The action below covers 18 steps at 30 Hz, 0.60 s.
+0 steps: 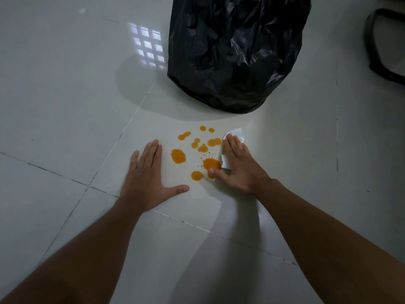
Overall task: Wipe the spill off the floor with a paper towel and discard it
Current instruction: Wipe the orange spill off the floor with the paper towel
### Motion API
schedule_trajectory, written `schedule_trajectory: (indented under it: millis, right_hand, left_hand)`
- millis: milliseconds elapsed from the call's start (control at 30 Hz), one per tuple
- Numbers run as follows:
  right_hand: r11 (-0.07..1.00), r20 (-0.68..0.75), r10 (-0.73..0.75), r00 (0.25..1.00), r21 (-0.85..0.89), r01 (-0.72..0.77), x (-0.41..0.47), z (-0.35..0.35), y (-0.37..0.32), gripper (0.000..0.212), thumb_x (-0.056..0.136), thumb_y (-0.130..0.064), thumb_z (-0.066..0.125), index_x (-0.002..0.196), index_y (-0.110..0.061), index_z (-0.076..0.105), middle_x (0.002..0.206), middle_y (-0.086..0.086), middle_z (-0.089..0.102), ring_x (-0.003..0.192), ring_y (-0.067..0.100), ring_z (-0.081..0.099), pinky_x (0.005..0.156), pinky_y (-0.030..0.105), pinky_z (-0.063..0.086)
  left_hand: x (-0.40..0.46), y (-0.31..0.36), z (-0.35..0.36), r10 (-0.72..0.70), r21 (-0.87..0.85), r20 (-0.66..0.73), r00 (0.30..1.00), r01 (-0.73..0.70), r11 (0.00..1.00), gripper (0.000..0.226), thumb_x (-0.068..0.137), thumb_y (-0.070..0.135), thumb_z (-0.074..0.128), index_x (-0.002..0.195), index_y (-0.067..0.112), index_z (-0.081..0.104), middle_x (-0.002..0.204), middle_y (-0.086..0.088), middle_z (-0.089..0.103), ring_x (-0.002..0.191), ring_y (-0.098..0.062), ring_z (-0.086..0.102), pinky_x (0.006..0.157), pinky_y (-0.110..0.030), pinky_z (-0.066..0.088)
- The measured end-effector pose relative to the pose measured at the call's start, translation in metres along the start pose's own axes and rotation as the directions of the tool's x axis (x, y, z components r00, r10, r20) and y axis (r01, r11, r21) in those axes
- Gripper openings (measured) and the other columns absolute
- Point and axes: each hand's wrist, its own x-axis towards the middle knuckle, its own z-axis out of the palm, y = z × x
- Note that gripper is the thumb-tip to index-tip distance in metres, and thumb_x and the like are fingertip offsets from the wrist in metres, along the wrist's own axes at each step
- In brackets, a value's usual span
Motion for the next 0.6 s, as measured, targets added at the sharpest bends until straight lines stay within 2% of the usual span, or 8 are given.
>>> schedule_trajectory:
  millis: [133,200,333,433,600]
  right_hand:
    - [0.996,-0.015,-0.090,0.996,0.006,0.090,-0.022,0.014,-0.018,0.107,0.087,-0.080,0.035,0.159,-0.015,-0.011,0.165,0.000,-0.020,0.151,0.012,-0.020,0.121,0.030,-0.009]
    - [0.995,-0.021,-0.097,0.995,-0.014,0.097,-0.031,0.018,-0.018,0.106,0.087,-0.081,0.032,0.159,-0.017,-0.011,0.166,-0.004,-0.020,0.151,0.010,-0.019,0.121,0.029,-0.008]
    - [0.997,-0.015,-0.075,0.997,-0.009,0.075,-0.035,0.017,-0.007,0.104,0.085,-0.084,0.025,0.159,-0.022,-0.011,0.166,-0.008,-0.019,0.153,0.009,-0.015,0.125,0.035,0.000]
    - [0.999,-0.035,-0.047,0.998,-0.015,0.047,-0.033,0.020,-0.011,0.105,0.085,-0.084,0.026,0.159,-0.019,-0.013,0.166,-0.005,-0.021,0.152,0.012,-0.017,0.124,0.035,-0.003]
    - [0.999,-0.041,0.031,0.999,-0.042,-0.033,-0.025,0.027,-0.024,0.114,0.079,-0.091,0.013,0.158,-0.013,-0.014,0.166,0.003,-0.023,0.152,0.019,-0.021,0.124,0.038,-0.006]
  left_hand:
    - [0.000,0.001,-0.001,0.002,0.002,-0.004,1.000,-0.002,1.000,0.139,0.061,0.104,0.024,0.158,0.006,0.008,0.169,-0.012,0.009,0.157,-0.025,0.007,0.126,-0.053,0.009]
    - [0.000,0.002,-0.001,0.002,-0.003,-0.002,1.000,-0.002,1.000,0.139,0.060,0.104,0.023,0.158,0.006,0.008,0.169,-0.012,0.009,0.157,-0.025,0.007,0.126,-0.052,0.009]
    - [0.000,0.003,-0.002,-0.002,-0.004,-0.002,1.000,0.002,1.000,0.141,0.059,0.105,0.022,0.159,0.005,0.009,0.170,-0.011,0.009,0.157,-0.024,0.006,0.126,-0.051,0.007]
    - [0.000,0.002,-0.001,-0.004,-0.009,-0.008,1.000,0.004,1.000,0.141,0.059,0.104,0.022,0.159,0.006,0.008,0.170,-0.011,0.009,0.157,-0.024,0.006,0.126,-0.051,0.007]
    - [0.001,0.000,0.001,-0.001,-0.006,-0.012,1.000,0.001,1.000,0.139,0.061,0.104,0.024,0.158,0.006,0.009,0.169,-0.011,0.010,0.157,-0.025,0.008,0.126,-0.053,0.009]
